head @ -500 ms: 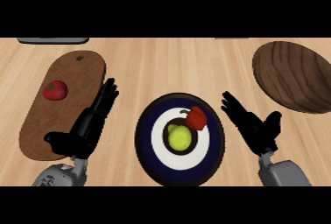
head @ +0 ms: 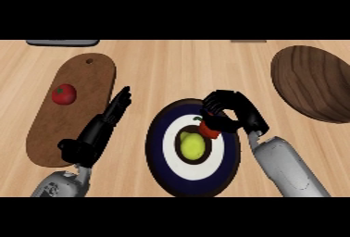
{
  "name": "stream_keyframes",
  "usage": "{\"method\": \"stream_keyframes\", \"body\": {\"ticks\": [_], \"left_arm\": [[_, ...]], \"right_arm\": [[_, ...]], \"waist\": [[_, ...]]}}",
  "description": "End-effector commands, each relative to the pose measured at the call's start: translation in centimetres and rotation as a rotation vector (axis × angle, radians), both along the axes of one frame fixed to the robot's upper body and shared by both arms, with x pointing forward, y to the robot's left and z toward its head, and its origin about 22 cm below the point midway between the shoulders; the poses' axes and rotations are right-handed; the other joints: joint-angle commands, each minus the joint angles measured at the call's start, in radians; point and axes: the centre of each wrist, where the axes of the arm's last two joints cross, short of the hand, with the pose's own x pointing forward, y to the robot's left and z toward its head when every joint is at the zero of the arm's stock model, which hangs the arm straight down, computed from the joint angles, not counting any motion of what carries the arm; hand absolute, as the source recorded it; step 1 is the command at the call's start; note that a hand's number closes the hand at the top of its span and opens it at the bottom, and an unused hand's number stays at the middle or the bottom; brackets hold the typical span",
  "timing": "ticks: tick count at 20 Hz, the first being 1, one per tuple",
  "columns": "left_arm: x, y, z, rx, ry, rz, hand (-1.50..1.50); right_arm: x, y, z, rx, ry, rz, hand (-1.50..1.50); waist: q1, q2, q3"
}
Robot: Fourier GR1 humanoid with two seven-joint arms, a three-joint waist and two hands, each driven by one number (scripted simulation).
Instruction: Pick the pear from the plate and place it in the bowl
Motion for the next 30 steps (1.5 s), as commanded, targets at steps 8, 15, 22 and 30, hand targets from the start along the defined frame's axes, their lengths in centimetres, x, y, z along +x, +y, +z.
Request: {"method": "stream_keyframes", "body": {"ticks": [8,15,22,30], "left_arm": [[0.4,-0.5,-0.5,0.012,0.021,-0.064,0.0],[0.1,-1.4,-0.6,0.01,0.023,-0.087,0.0],[0.6,-0.7,0.0,-0.002,0.026,-0.088,0.0],[1.0,1.0,0.3,0.011,0.022,-0.067,0.0]], "right_arm": [[3.9,6.3,1.5,-0.384,0.039,0.267,-1.5],[6.3,8.8,4.6,-0.796,0.311,0.502,-1.5],[9.2,12.8,8.2,-0.827,0.619,0.703,-1.5],[9.5,15.1,7.5,-0.896,0.744,0.73,-1.5]], "waist": [[0.011,0.005,0.007],[0.036,0.008,0.004],[0.033,0.008,0.005],[0.022,0.002,0.006]]}}
